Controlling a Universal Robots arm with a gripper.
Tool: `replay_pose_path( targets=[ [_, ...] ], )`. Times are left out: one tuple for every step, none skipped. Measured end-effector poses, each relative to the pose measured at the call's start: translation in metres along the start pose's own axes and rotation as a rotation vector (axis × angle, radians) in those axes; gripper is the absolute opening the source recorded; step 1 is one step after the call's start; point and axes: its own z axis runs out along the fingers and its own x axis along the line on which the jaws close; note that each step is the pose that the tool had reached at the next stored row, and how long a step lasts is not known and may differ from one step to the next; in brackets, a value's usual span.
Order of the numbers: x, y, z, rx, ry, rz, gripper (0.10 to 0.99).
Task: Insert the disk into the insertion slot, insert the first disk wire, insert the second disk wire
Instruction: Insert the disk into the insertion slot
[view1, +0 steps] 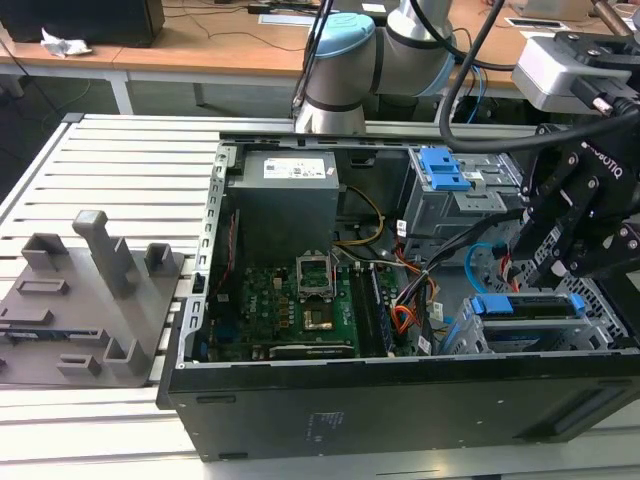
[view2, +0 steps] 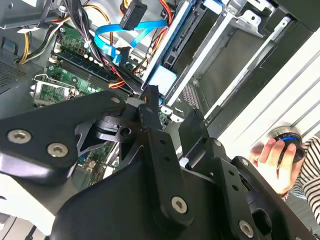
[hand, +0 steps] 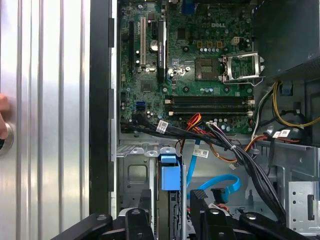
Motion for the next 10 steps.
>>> replay_pose_path(
  targets=[
    [0.0000, 0.0000, 0.0000, 0.000, 0.0000, 0.000, 0.439],
    [0.0000, 0.0000, 0.0000, 0.000, 0.0000, 0.000, 0.439],
    [0.0000, 0.0000, 0.0000, 0.000, 0.0000, 0.000, 0.424],
    [0.0000, 0.0000, 0.0000, 0.000, 0.0001, 0.000, 0.424],
    [0.0000, 0.0000, 0.0000, 0.000, 0.0000, 0.000, 0.361],
    [0.0000, 0.0000, 0.0000, 0.000, 0.0001, 0.000, 0.294],
    [0.0000, 0.0000, 0.0000, 0.000, 0.0001, 0.000, 0.235],
    [0.0000, 0.0000, 0.0001, 0.000, 0.0000, 0.000, 0.114],
    [0.0000, 0.0000, 0.0001, 0.000, 0.0000, 0.000, 0.106],
    [0.0000, 0.0000, 0.0001, 0.000, 0.0000, 0.000, 0.106]
  ],
)
